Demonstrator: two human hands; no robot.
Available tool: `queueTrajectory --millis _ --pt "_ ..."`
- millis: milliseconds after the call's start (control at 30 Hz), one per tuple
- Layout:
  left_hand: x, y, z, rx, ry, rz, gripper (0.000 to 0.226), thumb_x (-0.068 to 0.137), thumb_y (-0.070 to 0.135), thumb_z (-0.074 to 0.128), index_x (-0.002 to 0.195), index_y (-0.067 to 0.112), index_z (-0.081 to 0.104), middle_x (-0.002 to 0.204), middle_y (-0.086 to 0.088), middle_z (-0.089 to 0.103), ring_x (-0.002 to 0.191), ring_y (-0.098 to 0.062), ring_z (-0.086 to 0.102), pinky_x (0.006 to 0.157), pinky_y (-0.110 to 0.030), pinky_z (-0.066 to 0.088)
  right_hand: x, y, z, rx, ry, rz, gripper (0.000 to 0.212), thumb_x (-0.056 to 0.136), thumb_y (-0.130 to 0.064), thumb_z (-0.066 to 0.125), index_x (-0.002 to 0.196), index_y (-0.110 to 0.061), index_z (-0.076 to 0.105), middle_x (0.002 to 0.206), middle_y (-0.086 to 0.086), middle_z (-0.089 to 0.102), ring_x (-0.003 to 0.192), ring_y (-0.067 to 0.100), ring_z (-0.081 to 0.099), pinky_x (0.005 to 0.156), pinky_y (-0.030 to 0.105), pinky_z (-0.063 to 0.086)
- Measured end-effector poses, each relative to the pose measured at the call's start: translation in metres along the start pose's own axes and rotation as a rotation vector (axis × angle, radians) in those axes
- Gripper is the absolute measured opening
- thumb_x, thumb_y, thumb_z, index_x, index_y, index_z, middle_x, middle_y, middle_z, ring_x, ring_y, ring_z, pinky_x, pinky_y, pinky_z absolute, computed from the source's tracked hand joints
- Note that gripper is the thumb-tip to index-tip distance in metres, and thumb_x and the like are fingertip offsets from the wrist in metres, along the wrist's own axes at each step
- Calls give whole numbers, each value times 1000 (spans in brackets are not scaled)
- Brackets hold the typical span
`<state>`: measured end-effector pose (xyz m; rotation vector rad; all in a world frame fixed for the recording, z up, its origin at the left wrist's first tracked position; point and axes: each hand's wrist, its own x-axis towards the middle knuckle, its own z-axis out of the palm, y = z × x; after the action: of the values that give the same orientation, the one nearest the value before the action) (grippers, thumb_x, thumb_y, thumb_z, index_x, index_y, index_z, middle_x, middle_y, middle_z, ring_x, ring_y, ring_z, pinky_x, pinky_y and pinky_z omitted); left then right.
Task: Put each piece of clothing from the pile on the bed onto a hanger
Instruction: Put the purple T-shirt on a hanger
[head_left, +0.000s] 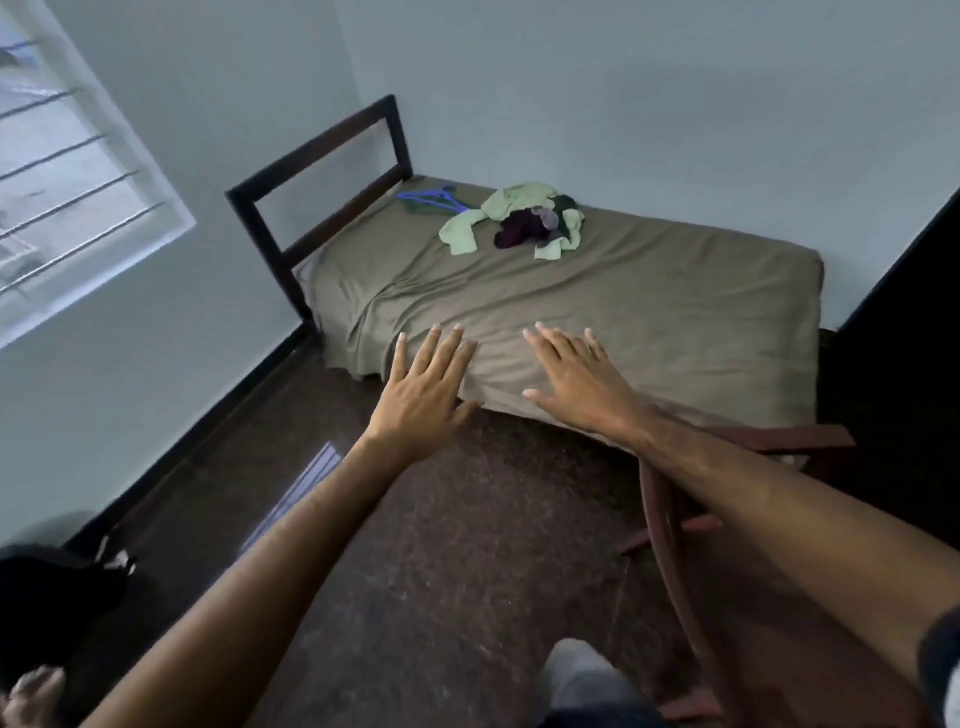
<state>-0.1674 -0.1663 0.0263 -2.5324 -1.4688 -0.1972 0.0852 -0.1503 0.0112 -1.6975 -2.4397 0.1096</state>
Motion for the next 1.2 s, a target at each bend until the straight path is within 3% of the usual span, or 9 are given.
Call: queueTrajectory --millis 467,733,1000,1200 --pt "311 -211 116 -5 -29 152 76 95 62 29 154 14 35 163 -8 28 151 -31 23 120 -62 16 327 125 46 17 -28 185 80 99 -52 47 160 -16 10 167 8 10 151 29 19 123 55 8" --pt "492 -304 177 -49 -64 213 67 95 57 37 148 16 40 160 -7 33 150 -30 27 119 -62 20 491 193 49 -19 -25 278 80 97 -51 54 158 -13 18 162 12 21 144 36 31 120 57 20" --pt "662 -384 262 -74 -178 395 63 100 53 39 154 19 32 166 -3 15 154 -26 10 122 -59 6 622 246 81 12 -37 531 77 93 -46 61 154 -13 28 158 14 32 138 37 41 115 53 31" --pt "787 -416 311 -66 -274 579 61 100 51 36 152 19 35 166 -5 18 154 -28 12 121 -60 9 693 283 98 100 -26 727 75 91 -39 62 154 -16 29 157 8 33 141 32 38 115 47 32"
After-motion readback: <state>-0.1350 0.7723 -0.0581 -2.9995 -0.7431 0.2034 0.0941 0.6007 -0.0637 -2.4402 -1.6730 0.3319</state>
